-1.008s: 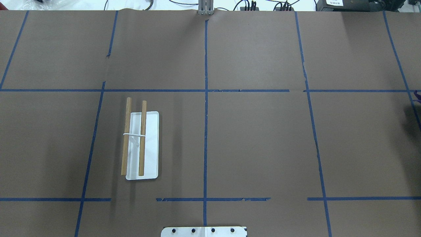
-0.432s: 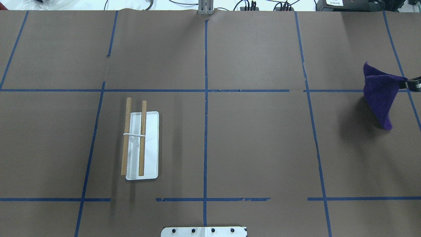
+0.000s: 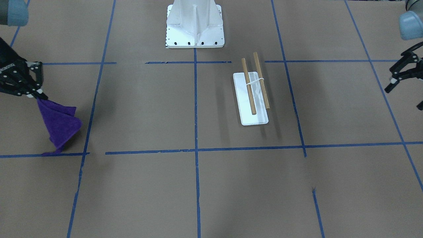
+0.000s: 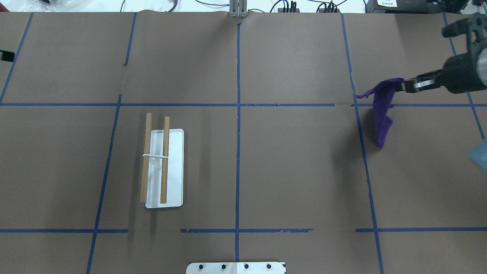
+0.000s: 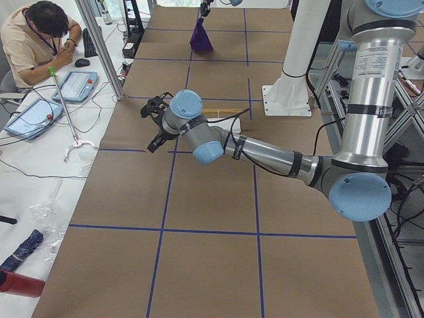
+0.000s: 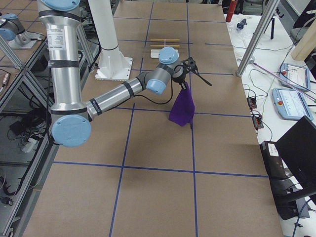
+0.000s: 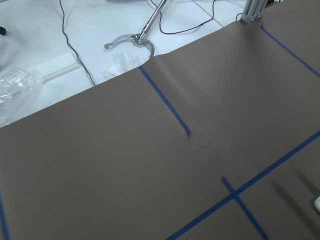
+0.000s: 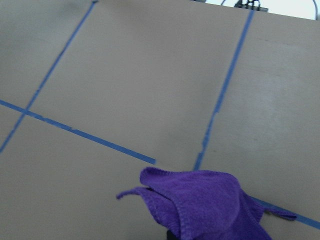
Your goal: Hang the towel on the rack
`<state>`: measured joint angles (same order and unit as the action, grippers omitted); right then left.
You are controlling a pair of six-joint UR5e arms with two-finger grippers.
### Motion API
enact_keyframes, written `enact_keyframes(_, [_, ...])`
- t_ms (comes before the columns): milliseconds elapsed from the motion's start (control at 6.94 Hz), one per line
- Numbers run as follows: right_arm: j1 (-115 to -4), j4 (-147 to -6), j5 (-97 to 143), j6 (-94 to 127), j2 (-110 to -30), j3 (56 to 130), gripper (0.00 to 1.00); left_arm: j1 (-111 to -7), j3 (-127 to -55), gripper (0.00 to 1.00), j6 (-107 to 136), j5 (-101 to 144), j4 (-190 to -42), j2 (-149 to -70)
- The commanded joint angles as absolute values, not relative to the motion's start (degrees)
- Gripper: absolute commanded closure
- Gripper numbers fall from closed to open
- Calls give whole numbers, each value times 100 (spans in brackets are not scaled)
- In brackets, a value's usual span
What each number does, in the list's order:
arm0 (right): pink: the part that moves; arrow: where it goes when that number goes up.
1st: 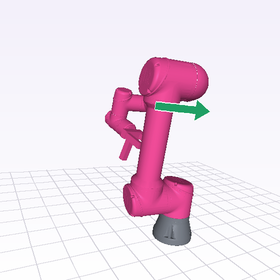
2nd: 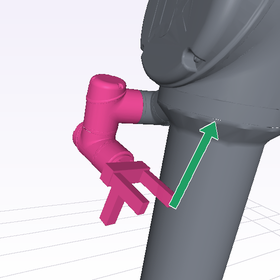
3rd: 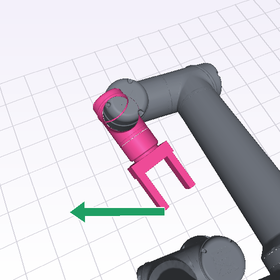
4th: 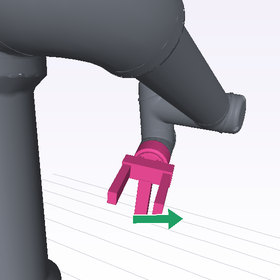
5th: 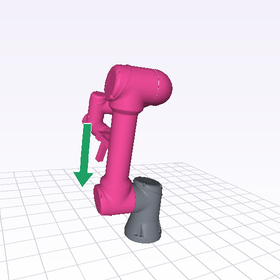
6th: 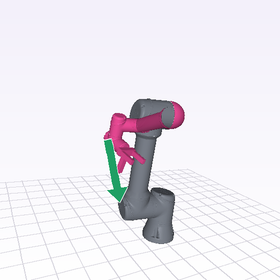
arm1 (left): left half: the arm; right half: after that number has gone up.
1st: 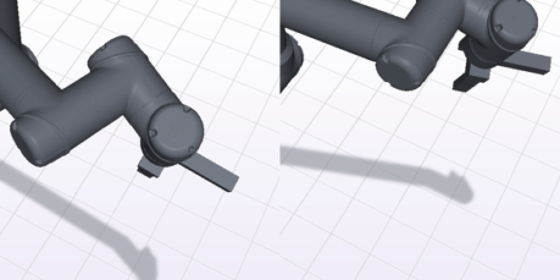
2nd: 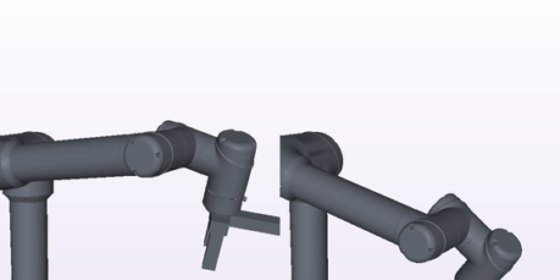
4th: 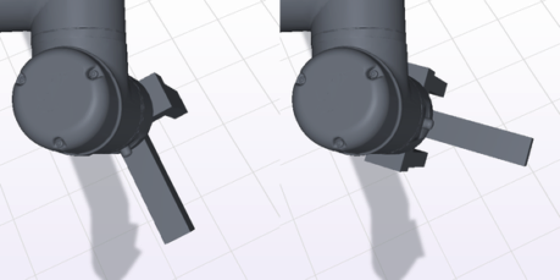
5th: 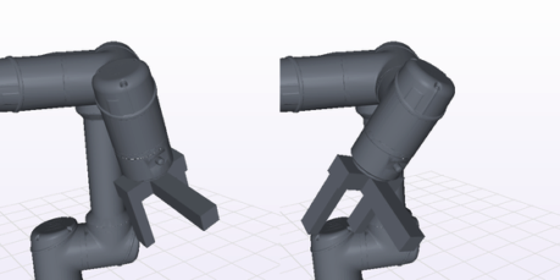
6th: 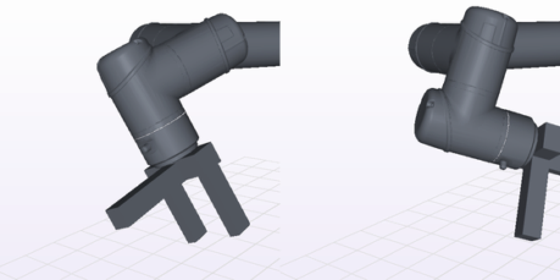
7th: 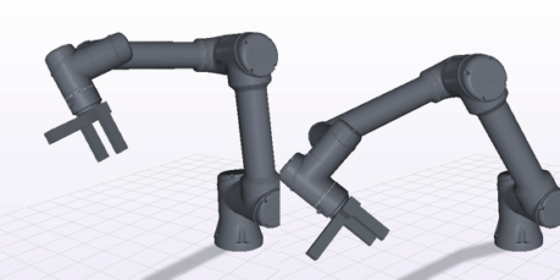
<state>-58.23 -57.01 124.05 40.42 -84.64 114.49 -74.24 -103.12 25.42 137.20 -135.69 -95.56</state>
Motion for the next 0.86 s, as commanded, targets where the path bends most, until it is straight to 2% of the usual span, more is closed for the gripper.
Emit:
enact_keyframes(0, [-4882,-5704,11642,4829,-7597,11470,100,-6674,-10354,0,4146,14105,-13825,-10295])
enact_keyframes(288, [-4118,-5704,10737,5544,-7164,11635,100,-5666,-10345,0,6231,13348,-13738,-10974])
enact_keyframes(576, [-3089,-5695,9296,5712,-7163,11899,100,-5117,-10432,0,6914,12546,-12287,-11773])
enact_keyframes(720, [-2911,-5678,9081,5713,-7102,12005,100,-4959,-10424,6,7665,12359,-12000,-12021])
